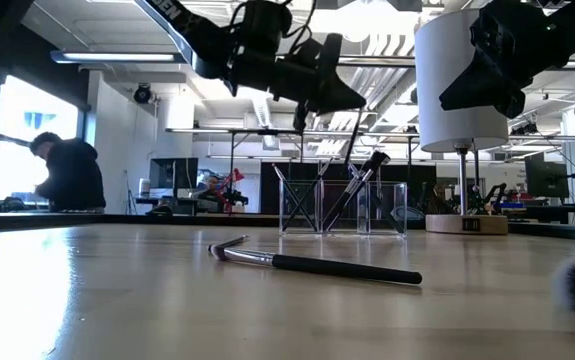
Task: Put items in baskets/containers
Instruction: Put the eyeshadow brush into the middle section of the transparent organizer, then put the powder brush into the right section of the transparent organizer
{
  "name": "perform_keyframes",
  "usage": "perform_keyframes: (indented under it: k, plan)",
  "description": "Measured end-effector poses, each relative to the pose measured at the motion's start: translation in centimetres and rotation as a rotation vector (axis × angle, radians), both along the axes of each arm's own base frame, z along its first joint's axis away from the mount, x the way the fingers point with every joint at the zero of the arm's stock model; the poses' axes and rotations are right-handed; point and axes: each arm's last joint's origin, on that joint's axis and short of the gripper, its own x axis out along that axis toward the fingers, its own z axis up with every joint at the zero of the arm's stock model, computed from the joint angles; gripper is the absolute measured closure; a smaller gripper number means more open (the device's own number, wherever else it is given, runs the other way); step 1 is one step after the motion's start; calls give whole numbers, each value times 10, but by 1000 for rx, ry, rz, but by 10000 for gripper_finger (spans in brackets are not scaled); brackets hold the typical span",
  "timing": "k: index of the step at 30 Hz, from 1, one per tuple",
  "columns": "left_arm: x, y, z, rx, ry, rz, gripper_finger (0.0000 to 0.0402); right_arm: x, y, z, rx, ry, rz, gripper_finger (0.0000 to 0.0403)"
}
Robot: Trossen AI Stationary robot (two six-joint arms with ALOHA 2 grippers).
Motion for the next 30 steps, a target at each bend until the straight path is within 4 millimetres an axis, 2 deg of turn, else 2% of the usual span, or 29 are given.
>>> perform_keyframes:
  k: [8, 20, 23, 26, 28, 30]
  plan:
    - [-2, 0, -10, 48, 110, 5, 374, 0, 0, 0, -5, 3, 6, 321]
    - [-1, -4, -9, 79, 120, -41, 297, 0, 1, 0, -3, 4, 28, 321]
    - [-4, -5, 13, 97, 86, -82, 290, 0, 1, 0, 0, 3, 31, 321]
    - [-10, -10, 58, 114, 54, -75, 297, 0, 1, 0, 12, 1, 28, 321]
    - [-18, -18, 79, 92, 133, -83, 311, 0, 1, 0, 13, 1, 28, 321]
    - [-20, -28, 89, 98, 234, -111, 336, 0, 1, 0, 12, -2, 26, 326]
